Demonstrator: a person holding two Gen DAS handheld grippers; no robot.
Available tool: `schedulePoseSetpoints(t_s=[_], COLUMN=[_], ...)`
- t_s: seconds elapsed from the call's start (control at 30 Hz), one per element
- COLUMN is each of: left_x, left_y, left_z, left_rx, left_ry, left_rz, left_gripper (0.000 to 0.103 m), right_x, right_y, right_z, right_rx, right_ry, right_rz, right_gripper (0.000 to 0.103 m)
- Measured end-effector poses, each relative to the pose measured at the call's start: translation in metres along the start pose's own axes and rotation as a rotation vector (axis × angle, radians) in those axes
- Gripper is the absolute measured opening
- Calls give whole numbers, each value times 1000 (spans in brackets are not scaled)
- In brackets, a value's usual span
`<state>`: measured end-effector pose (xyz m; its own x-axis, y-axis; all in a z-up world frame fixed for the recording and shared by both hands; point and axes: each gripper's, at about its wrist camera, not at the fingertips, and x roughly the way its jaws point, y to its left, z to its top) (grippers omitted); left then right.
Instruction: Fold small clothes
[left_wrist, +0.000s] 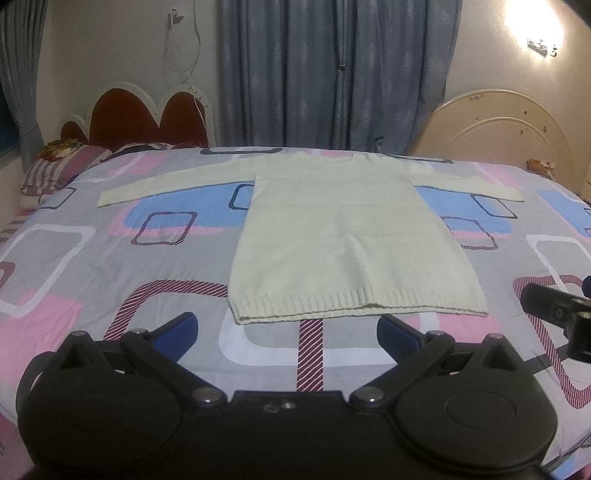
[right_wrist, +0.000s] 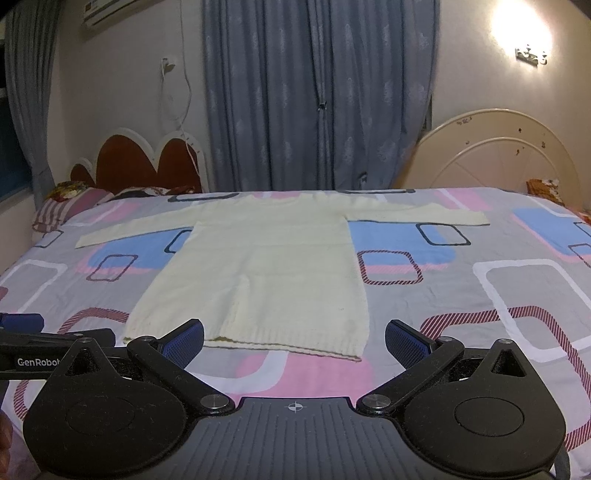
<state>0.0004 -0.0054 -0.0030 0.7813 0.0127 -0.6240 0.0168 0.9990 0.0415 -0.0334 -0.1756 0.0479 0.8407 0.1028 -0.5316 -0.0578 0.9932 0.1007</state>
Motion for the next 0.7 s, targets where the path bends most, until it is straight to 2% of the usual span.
schedulePoseSetpoints(t_s=[0.6,0.7], left_x=[10,17], left_y=[1,4], left_z=[4,10], left_rx=[-11,-36], left_ry=[16,10], left_rz=[4,-31], left_gripper=[103,103], right_x=[11,15], right_y=[-1,-5], right_z=[5,6], right_rx=[9,11], right_ry=[6,10], right_rz=[-8,-15], right_gripper=[103,103])
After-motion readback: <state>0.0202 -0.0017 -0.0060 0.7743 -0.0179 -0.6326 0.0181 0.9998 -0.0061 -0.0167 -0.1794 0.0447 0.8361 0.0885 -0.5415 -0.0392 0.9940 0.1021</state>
